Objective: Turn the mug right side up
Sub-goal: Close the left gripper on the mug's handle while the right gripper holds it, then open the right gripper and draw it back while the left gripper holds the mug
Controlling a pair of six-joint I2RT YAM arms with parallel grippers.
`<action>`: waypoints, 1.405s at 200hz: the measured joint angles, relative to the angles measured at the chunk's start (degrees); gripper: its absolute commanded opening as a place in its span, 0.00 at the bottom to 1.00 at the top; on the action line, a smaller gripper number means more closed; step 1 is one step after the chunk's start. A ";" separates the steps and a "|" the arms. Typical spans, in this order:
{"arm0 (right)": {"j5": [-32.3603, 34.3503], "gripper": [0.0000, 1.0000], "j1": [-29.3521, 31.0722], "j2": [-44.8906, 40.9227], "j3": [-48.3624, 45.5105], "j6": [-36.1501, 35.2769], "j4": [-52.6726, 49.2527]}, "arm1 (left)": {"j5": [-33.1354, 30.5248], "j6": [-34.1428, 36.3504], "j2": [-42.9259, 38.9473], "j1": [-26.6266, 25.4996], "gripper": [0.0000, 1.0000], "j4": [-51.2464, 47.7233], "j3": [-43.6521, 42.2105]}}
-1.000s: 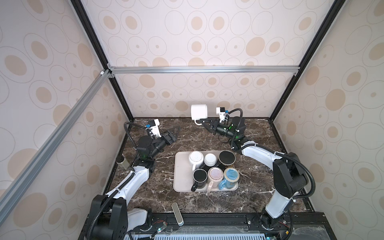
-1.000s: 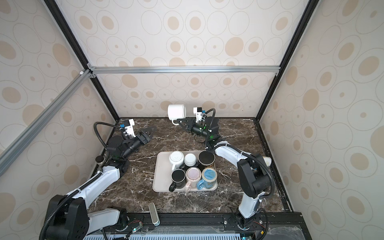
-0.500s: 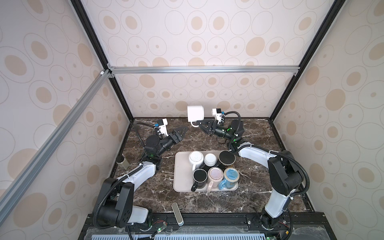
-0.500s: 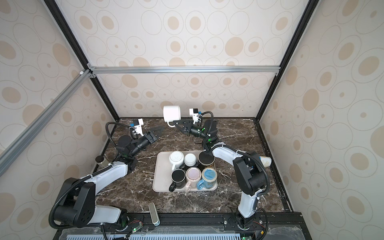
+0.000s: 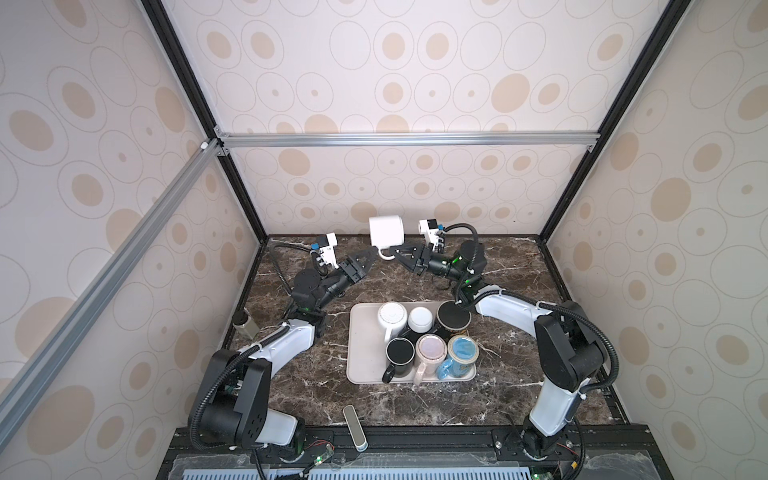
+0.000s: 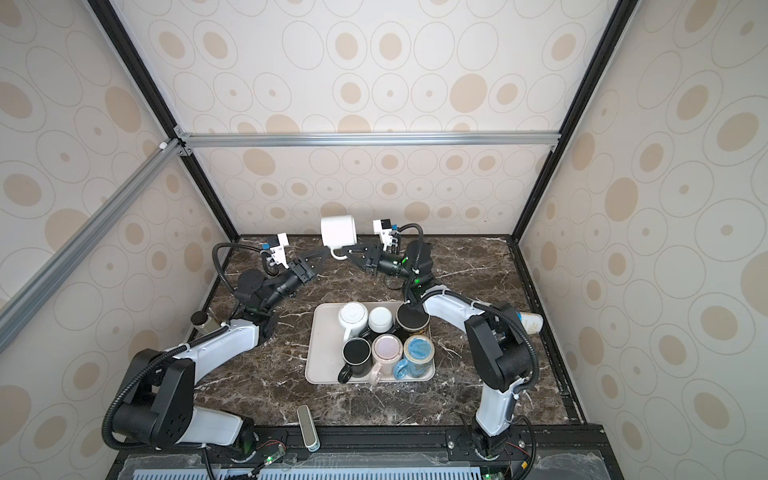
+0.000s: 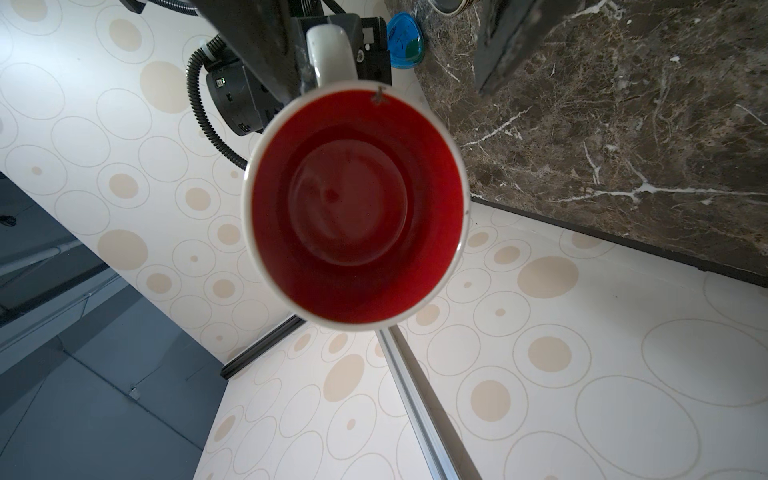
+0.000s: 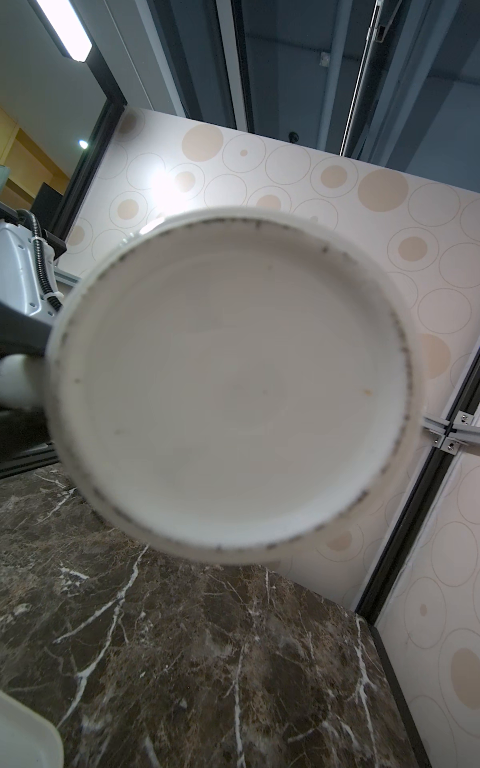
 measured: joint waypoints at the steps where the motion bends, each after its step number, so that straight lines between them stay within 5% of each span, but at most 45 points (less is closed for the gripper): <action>1: 0.00 0.00 0.04 0.04 0.07 -0.02 -0.07 | 0.00 0.00 0.00 0.00 0.61 0.00 0.00; 134: 0.83 0.00 2.10 0.61 3.50 -8.00 -8.17 | 3.17 -2.56 1.66 -0.04 0.38 1.38 0.96; 229: 1.11 0.00 2.10 1.42 3.67 -6.78 -5.51 | 3.13 -4.63 1.66 -0.07 0.23 3.08 0.94; 258: 0.83 0.00 2.12 2.80 4.13 -6.21 -3.56 | 2.73 -5.81 1.66 -0.07 0.00 3.61 0.94; 281: 0.61 0.00 2.12 3.65 4.48 -5.40 -2.89 | 2.60 -5.88 1.66 -0.07 0.00 3.02 0.94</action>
